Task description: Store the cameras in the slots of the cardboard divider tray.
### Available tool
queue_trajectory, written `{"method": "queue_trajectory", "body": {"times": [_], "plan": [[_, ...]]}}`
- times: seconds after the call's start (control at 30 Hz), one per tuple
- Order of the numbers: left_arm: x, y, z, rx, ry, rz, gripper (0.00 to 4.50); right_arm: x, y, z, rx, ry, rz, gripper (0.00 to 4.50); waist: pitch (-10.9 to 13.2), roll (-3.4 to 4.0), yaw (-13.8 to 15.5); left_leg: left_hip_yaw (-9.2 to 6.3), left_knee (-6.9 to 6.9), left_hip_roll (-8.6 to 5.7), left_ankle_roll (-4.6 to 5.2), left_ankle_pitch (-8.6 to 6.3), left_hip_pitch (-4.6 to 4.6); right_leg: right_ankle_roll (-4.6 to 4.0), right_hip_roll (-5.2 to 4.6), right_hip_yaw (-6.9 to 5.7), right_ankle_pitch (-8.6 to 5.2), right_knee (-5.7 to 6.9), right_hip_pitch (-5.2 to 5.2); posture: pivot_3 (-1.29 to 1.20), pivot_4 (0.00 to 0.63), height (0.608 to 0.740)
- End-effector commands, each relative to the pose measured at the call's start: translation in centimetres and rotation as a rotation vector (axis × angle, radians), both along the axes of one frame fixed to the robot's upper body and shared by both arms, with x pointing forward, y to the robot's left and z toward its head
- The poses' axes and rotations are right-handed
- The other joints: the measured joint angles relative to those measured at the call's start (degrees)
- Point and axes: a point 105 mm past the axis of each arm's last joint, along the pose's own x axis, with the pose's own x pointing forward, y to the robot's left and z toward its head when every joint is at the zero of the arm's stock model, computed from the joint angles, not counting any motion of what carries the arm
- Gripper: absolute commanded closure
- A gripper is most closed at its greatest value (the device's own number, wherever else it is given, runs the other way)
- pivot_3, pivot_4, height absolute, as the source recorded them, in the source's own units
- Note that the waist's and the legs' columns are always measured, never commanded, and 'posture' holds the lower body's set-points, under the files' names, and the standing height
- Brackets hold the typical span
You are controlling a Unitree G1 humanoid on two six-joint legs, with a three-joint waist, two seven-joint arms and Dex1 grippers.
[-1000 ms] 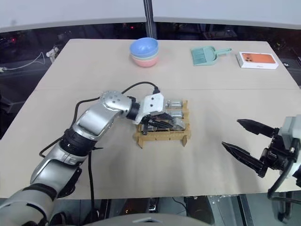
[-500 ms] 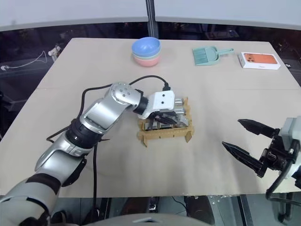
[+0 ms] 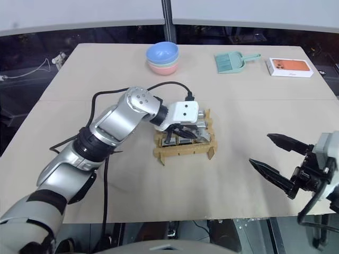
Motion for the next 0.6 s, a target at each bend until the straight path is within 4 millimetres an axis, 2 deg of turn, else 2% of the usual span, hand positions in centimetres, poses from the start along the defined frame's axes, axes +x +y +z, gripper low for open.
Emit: {"method": "queue_trajectory", "body": {"times": [0.03, 0.33, 0.5, 0.6], "plan": [[1.2, 0.5, 1.7, 0.000, -0.089, 0.054, 3.87, -0.1, 0.3, 0.4, -0.001, -0.038, 0.005, 0.00, 0.00, 0.00, -0.01, 0.00, 0.01, 0.00, 0.00, 0.00, 0.02, 0.00, 0.00, 0.01, 0.00, 0.02, 0.01, 0.00, 0.150, 0.740], [2.0, 0.2, 2.9, 0.017, -0.185, 0.078, 3.87, 0.0, 0.4, 0.4, 0.016, -0.050, -0.003, 0.00, 0.00, 0.01, -0.05, 0.01, 0.00, -0.01, 0.00, 0.00, 0.03, 0.00, 0.05, 0.04, 0.00, 0.04, 0.00, 0.00, 0.150, 0.740], [1.8, 0.3, 3.1, 0.006, -0.136, 0.089, 3.87, 0.2, 0.4, 0.7, 0.029, -0.070, -0.010, 0.00, 0.00, 0.01, -0.04, 0.02, 0.00, -0.01, 0.00, 0.00, 0.02, 0.00, 0.05, 0.06, 0.00, 0.03, 0.00, 0.00, 0.150, 0.740], [2.3, 0.6, 2.9, 0.010, -0.064, 0.199, 3.87, 0.2, 0.3, 0.7, 0.030, -0.072, -0.014, 0.00, 0.00, 0.00, -0.03, 0.02, 0.00, -0.03, 0.00, 0.00, 0.02, 0.00, 0.05, 0.06, 0.00, 0.04, 0.00, 0.00, 0.150, 0.740]]}}
